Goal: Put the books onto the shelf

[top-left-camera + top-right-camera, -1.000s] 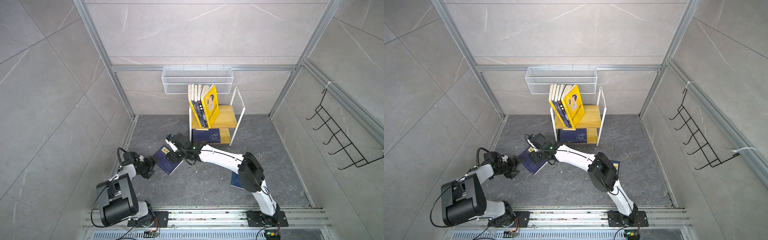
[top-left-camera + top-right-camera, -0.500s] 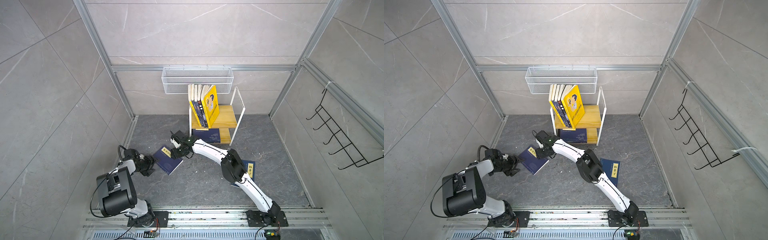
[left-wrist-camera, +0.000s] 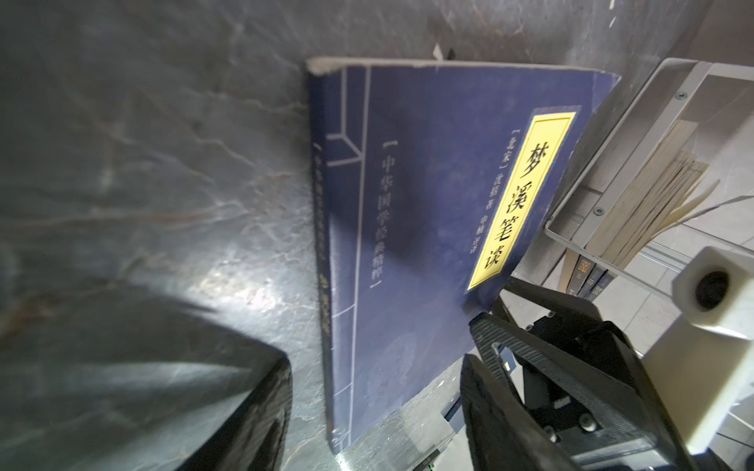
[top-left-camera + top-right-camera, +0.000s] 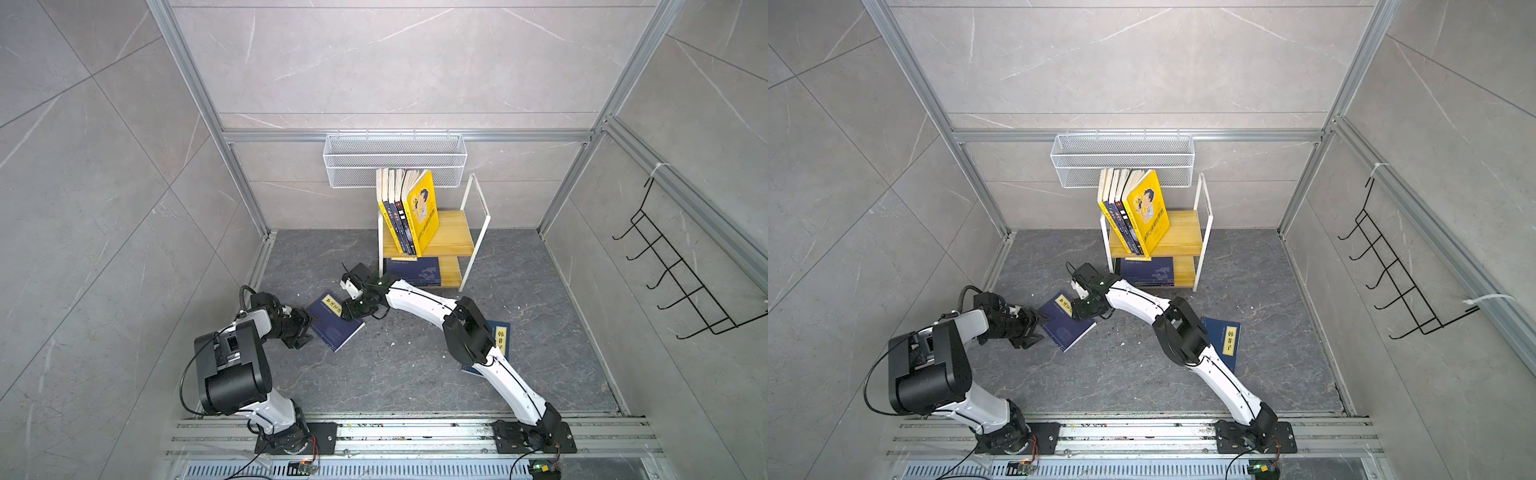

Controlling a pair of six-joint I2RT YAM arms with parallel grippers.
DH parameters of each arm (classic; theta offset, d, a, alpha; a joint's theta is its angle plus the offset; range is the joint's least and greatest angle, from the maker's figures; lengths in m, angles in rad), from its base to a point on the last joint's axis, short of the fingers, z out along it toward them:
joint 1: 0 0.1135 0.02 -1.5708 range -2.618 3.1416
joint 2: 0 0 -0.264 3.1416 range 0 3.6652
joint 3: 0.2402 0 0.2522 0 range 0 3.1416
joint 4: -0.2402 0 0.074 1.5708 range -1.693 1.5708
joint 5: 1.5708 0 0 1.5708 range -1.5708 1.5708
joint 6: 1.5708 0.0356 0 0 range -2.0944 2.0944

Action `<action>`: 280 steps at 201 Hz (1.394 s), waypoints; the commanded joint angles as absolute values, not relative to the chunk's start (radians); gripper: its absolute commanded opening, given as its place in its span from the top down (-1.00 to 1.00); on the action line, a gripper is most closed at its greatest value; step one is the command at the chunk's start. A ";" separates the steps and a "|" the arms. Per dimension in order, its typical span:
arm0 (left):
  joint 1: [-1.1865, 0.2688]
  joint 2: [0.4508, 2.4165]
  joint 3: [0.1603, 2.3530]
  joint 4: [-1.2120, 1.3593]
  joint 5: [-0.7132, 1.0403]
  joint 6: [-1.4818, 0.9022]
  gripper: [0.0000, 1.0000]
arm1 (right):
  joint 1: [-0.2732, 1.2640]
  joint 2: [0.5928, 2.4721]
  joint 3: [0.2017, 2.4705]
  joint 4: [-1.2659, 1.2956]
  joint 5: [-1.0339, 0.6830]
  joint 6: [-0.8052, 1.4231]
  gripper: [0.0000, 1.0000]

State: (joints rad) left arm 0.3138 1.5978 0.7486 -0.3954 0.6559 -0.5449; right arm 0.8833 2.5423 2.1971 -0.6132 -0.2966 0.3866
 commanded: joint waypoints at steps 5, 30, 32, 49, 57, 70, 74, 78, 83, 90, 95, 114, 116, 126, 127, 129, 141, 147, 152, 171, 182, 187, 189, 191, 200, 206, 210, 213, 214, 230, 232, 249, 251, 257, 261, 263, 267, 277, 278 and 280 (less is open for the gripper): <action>0.291 1.638 0.710 -0.362 0.644 -0.584 -0.12 | 0.898 2.510 2.098 -0.591 -0.343 0.428 0.02; 0.262 1.620 0.721 -0.340 0.705 -0.592 0.05 | 0.909 2.498 2.047 -0.557 -0.361 0.430 0.04; 0.260 1.616 0.723 -0.340 0.709 -0.592 0.06 | 0.909 2.497 2.043 -0.554 -0.366 0.430 0.05; 0.242 1.560 0.732 -0.342 0.736 -0.593 0.07 | 0.911 2.489 2.009 -0.534 -0.370 0.433 0.06; 0.231 1.529 0.730 -0.342 0.743 -0.591 0.07 | 0.910 2.481 1.986 -0.519 -0.370 0.435 0.06; 0.210 1.492 0.718 -0.325 0.750 -0.594 0.07 | 0.910 2.472 1.957 -0.496 -0.371 0.434 0.07; 0.205 1.481 0.711 -0.318 0.750 -0.596 0.08 | 0.909 2.472 1.953 -0.491 -0.369 0.434 0.07; 0.199 1.473 0.706 -0.309 0.752 -0.604 0.09 | 0.908 2.473 1.950 -0.490 -0.366 0.435 0.08; 0.195 1.464 0.699 -0.298 0.753 -0.611 0.11 | 0.909 2.476 1.949 -0.489 -0.364 0.437 0.09; 0.192 1.453 0.692 -0.286 0.760 -0.620 0.14 | 0.909 2.478 1.951 -0.490 -0.368 0.439 0.11; 0.192 1.445 0.692 -0.284 0.766 -0.622 0.17 | 0.909 2.479 1.948 -0.488 -0.374 0.443 0.13; 0.192 1.414 0.692 -0.287 0.775 -0.620 0.23 | 0.909 2.469 1.917 -0.451 -0.399 0.457 0.27; 0.192 1.411 0.691 -0.286 0.776 -0.619 0.23 | 0.909 2.469 1.915 -0.448 -0.399 0.459 0.28; 0.192 1.397 0.678 -0.276 0.768 -0.618 0.23 | 0.908 2.464 1.904 -0.435 -0.402 0.465 0.37; 0.192 1.397 0.677 -0.274 0.768 -0.617 0.23 | 0.908 2.464 1.904 -0.435 -0.402 0.466 0.38; 0.192 1.395 0.674 -0.272 0.764 -0.617 0.23 | 0.908 2.463 1.903 -0.433 -0.403 0.469 0.38; 0.192 1.386 0.659 -0.274 0.741 -0.615 0.23 | 0.908 2.455 1.894 -0.418 -0.420 0.485 0.39; 0.193 1.380 0.661 -0.298 0.724 -0.604 0.23 | 0.910 2.449 1.889 -0.413 -0.426 0.495 0.37; 0.196 1.372 0.670 -0.327 0.707 -0.587 0.21 | 0.908 2.442 1.884 -0.409 -0.426 0.499 0.34; 0.215 1.314 0.705 -0.418 0.575 -0.498 -0.05 | 0.909 2.419 1.874 -0.410 -0.396 0.506 0.23; 0.229 1.281 0.702 -0.419 0.492 -0.484 -0.08 | 0.908 2.415 1.887 -0.428 -0.373 0.520 0.13; 0.238 1.273 0.696 -0.411 0.465 -0.486 -0.10 | 0.909 2.414 1.894 -0.437 -0.365 0.528 0.10; 0.239 1.271 0.694 -0.408 0.456 -0.489 -0.11 | 0.908 2.414 1.896 -0.440 -0.363 0.533 0.09; 0.242 1.271 0.692 -0.405 0.449 -0.490 -0.12 | 0.908 2.414 1.898 -0.441 -0.361 0.538 0.08; 0.251 1.278 0.683 -0.389 0.435 -0.498 -0.17 | 0.909 2.413 1.899 -0.437 -0.353 0.574 0.04; 0.255 1.292 0.681 -0.379 0.435 -0.496 -0.23 | 0.909 2.415 1.903 -0.429 -0.351 0.596 0.02; 0.258 1.304 0.681 -0.374 0.432 -0.491 -0.27 | 0.908 2.420 1.908 -0.426 -0.347 0.610 0.00; 0.260 1.314 0.683 -0.373 0.428 -0.485 -0.31 | 0.907 2.424 1.915 -0.427 -0.342 0.620 -0.01; 0.260 1.318 0.684 -0.373 0.426 -0.482 -0.33 | 0.908 2.425 1.919 -0.428 -0.341 0.623 -0.01; 0.294 1.375 0.707 -0.389 0.393 -0.473 -0.41 | 0.906 2.472 2.003 -0.496 -0.305 0.667 -0.03; 0.299 1.384 0.710 -0.391 0.393 -0.473 -0.42 | 0.906 2.478 2.017 -0.512 -0.303 0.672 -0.03; 0.330 1.460 0.746 -0.410 0.386 -0.461 -0.42 | 0.904 2.512 2.089 -0.576 -0.288 0.699 -0.05; 0.331 1.470 0.752 -0.414 0.387 -0.459 -0.42 | 0.904 2.513 2.088 -0.572 -0.287 0.703 -0.05; 0.331 1.498 0.763 -0.418 0.403 -0.452 -0.42 | 0.902 2.509 2.077 -0.549 -0.289 0.718 -0.05; 0.331 1.517 0.769 -0.417 0.418 -0.447 -0.41 | 0.903 2.506 2.065 -0.528 -0.290 0.729 -0.05; 0.332 1.526 0.770 -0.417 0.422 -0.448 -0.41 | 0.902 2.505 2.059 -0.516 -0.291 0.736 -0.05; 0.331 1.542 0.775 -0.417 0.434 -0.449 -0.40 | 0.902 2.504 2.049 -0.497 -0.294 0.750 -0.05; 0.331 1.577 0.782 -0.414 0.468 -0.464 -0.33 | 0.903 2.508 2.040 -0.475 -0.306 0.786 -0.05; 0.330 1.580 0.783 -0.413 0.471 -0.466 -0.32 | 0.903 2.510 2.041 -0.475 -0.309 0.789 -0.05; 0.330 1.585 0.784 -0.414 0.477 -0.469 -0.31 | 0.903 2.512 2.042 -0.473 -0.313 0.794 -0.05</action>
